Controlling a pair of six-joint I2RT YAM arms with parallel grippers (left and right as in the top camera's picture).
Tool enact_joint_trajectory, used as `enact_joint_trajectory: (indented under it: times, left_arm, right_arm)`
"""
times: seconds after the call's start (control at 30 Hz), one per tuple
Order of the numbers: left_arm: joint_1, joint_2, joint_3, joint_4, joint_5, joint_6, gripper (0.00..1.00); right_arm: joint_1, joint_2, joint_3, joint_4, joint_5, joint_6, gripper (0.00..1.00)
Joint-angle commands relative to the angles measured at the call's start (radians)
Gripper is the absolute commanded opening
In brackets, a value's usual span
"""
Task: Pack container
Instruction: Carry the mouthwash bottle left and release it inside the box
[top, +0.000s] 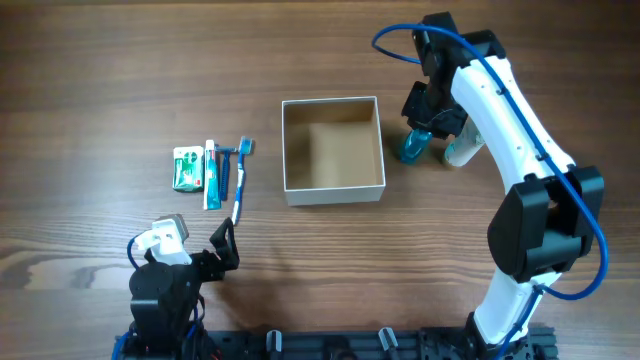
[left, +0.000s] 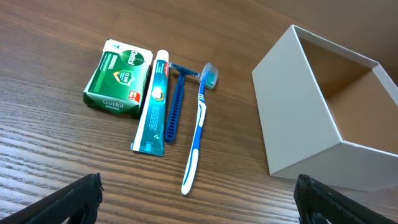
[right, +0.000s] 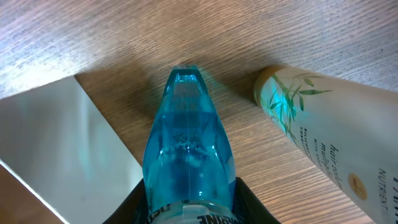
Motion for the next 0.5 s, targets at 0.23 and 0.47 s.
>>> enact_joint_trajectory:
  times: [0.23, 0.47]
  left_arm:
    - [0.002, -0.010, -0.016, -0.003, 0.034, 0.009, 1.00]
    - [0.002, -0.010, -0.016, -0.003, 0.034, 0.009, 1.00]
  right_arm:
    - [0.161, -0.460, 0.035, 0.013, 0.035, -0.182, 0.04]
    - [0.323, -0.445, 0.018, 0.074, 0.035, -0.203, 0.04]
